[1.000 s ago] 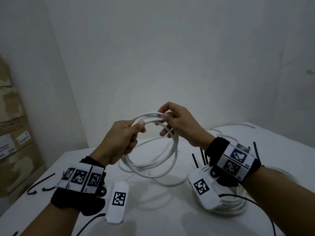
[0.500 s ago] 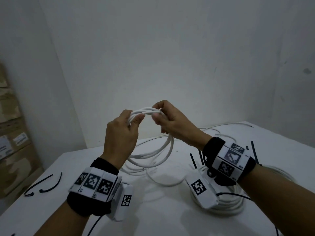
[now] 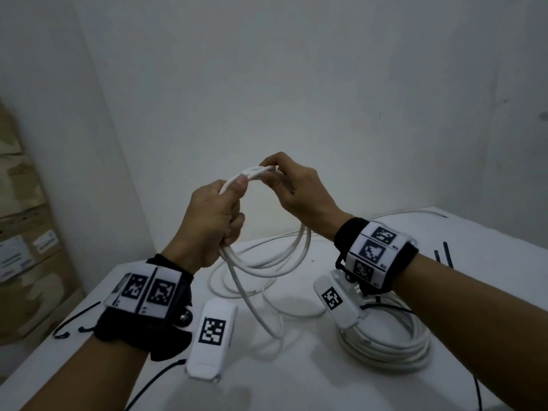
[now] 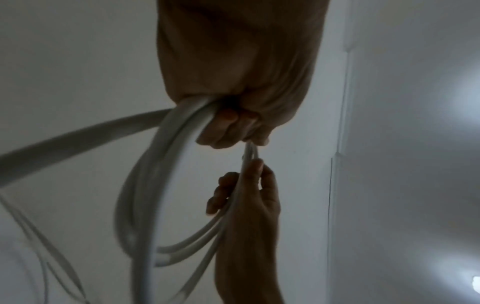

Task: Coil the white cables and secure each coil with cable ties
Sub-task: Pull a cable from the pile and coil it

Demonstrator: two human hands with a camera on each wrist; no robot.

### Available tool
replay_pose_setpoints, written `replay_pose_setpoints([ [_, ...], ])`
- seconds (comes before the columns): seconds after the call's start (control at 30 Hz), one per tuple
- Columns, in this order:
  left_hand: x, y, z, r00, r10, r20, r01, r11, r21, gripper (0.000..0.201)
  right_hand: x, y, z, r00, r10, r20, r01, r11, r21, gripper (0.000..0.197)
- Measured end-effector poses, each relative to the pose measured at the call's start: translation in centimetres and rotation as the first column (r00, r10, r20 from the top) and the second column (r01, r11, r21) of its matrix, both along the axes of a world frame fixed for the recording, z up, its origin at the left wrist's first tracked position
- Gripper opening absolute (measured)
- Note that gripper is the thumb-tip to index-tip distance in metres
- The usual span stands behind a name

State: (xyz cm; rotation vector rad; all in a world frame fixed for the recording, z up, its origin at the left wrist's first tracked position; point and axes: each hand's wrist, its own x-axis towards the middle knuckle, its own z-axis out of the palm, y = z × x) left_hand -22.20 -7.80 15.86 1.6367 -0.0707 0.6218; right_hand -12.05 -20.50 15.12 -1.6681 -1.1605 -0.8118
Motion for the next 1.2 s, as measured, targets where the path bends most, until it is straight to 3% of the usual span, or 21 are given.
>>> replay_pose_setpoints([
  [0.1,0.2,0.8,0.0,0.989,0.102,0.111,-0.094,0.993,-0.075,0.035,-0.4,-0.2,-1.3,0.988,-0.014,-0.155,0.017,1.000,0.014,0.031],
  [0.17,0.1,1.7,0.2,0.979,0.147,0.140,-0.121,0.975,-0.184,0.038,-0.8,-0.8,-2.9,0.951,-0.112,-0.289,0.141,0.987,0.082,0.024],
  [0.23,-0.1,2.6,0.2,0.969,0.192,0.156,-0.147,0.955,-0.258,0.040,-1.9,-1.4,-4.7,0.869,-0.216,-0.446,0.199,0.976,-0.085,0.035],
  [0.27,-0.1,2.9,0.2,0.966,0.203,0.158,-0.154,0.948,-0.280,0.040,-2.9,-1.6,-5.9,0.812,-0.211,-0.544,0.110,0.971,-0.212,0.041],
  [0.33,-0.2,3.4,0.3,0.969,0.200,0.147,-0.149,0.942,-0.300,0.039,-5.3,-1.5,-8.3,0.644,-0.149,-0.750,-0.161,0.933,-0.323,0.047],
  [0.47,-0.9,3.9,0.5,0.984,0.150,0.100,-0.115,0.950,-0.290,0.037,-8.3,0.0,-11.8,0.140,0.012,-0.990,-0.494,0.868,-0.059,0.066],
  [0.53,-1.5,4.3,0.9,0.989,0.122,0.082,-0.095,0.954,-0.283,0.038,-9.0,1.3,-12.1,-0.108,0.061,-0.992,-0.522,0.846,0.109,0.068],
  [0.57,-1.8,4.6,1.0,0.990,0.117,0.075,-0.091,0.955,-0.281,0.038,-9.4,1.9,-12.0,-0.198,0.103,-0.975,-0.494,0.849,0.190,0.063],
  [0.63,-2.3,5.3,1.4,0.990,0.129,0.053,-0.110,0.957,-0.268,0.039,-10.2,3.1,-11.8,-0.308,0.214,-0.927,-0.388,0.862,0.327,0.043],
  [0.7,-2.9,6.5,1.6,0.987,0.158,0.019,-0.149,0.956,-0.253,0.039,-11.1,3.8,-11.7,-0.294,0.294,-0.909,-0.321,0.866,0.384,0.025],
  [0.77,-3.6,7.9,1.5,0.985,0.171,-0.019,-0.171,0.953,-0.250,0.038,-11.9,4.0,-11.6,-0.195,0.350,-0.916,-0.314,0.863,0.397,0.010],
  [0.8,-4.0,8.6,1.4,0.986,0.165,-0.039,-0.170,0.953,-0.252,0.038,-12.2,3.9,-11.4,-0.122,0.383,-0.916,-0.307,0.863,0.402,0.004],
  [0.9,-5.0,9.7,0.7,0.991,0.099,-0.095,-0.120,0.959,-0.255,0.039,-11.9,3.5,-11.2,0.157,0.457,-0.876,-0.255,0.875,0.411,0.026],
  [1.0,-5.7,9.7,-0.1,0.991,-0.002,-0.135,-0.033,0.967,-0.251,0.038,-10.5,2.8,-10.3,0.419,0.415,-0.807,-0.163,0.909,0.383,0.025],
  [1.1,-5.8,8.9,-0.7,0.983,-0.097,-0.155,0.057,0.968,-0.244,0.036,-8.7,2.3,-9.0,0.516,0.374,-0.770,-0.151,0.925,0.348,0.023],
  [1.2,-5.3,7.7,-1.0,0.976,-0.143,-0.164,0.109,0.973,-0.202,0.035,-7.3,2.0,-7.4,0.548,0.391,-0.739,-0.189,0.919,0.346,0.026],
])
